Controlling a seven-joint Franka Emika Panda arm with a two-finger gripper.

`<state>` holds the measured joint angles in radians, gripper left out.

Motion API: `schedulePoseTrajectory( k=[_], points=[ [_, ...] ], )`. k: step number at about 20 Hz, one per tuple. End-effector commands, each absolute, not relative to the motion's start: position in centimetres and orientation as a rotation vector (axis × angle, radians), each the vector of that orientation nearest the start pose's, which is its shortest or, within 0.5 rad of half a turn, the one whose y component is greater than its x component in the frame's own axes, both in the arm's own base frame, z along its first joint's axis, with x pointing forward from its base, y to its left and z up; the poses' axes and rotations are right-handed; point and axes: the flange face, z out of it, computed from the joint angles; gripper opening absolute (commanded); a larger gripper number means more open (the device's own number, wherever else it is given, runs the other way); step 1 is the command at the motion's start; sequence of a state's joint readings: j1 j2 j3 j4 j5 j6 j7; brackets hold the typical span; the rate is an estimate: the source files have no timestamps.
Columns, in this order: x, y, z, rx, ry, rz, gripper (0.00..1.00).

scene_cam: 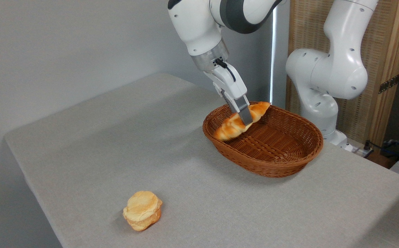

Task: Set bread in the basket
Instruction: 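Lower the roll into the basket and open the gripper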

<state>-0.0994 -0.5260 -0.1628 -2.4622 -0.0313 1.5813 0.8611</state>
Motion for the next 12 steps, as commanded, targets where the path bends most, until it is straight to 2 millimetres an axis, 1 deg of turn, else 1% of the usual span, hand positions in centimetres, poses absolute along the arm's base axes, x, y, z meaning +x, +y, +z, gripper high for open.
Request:
schedulePoseTrajectory(
  k=[1,2,3,4,5,6,12],
  points=[
    [32.81,-9.4,45.21,-2.711,1.621,0.6,0.49],
    [32.9,-9.48,45.3,-2.716,1.623,0.587,0.61],
    [32.99,-9.55,45.33,-2.722,1.619,0.574,0.76],
    [33.05,-9.57,45.35,-2.724,1.615,0.567,0.85],
    [33.09,-9.57,45.37,-2.727,1.608,0.562,0.9],
    [33.08,-9.59,45.37,-2.729,1.607,0.561,0.99],
    [33.15,-9.61,45.39,-2.729,1.607,0.559,1.0]
  ],
)
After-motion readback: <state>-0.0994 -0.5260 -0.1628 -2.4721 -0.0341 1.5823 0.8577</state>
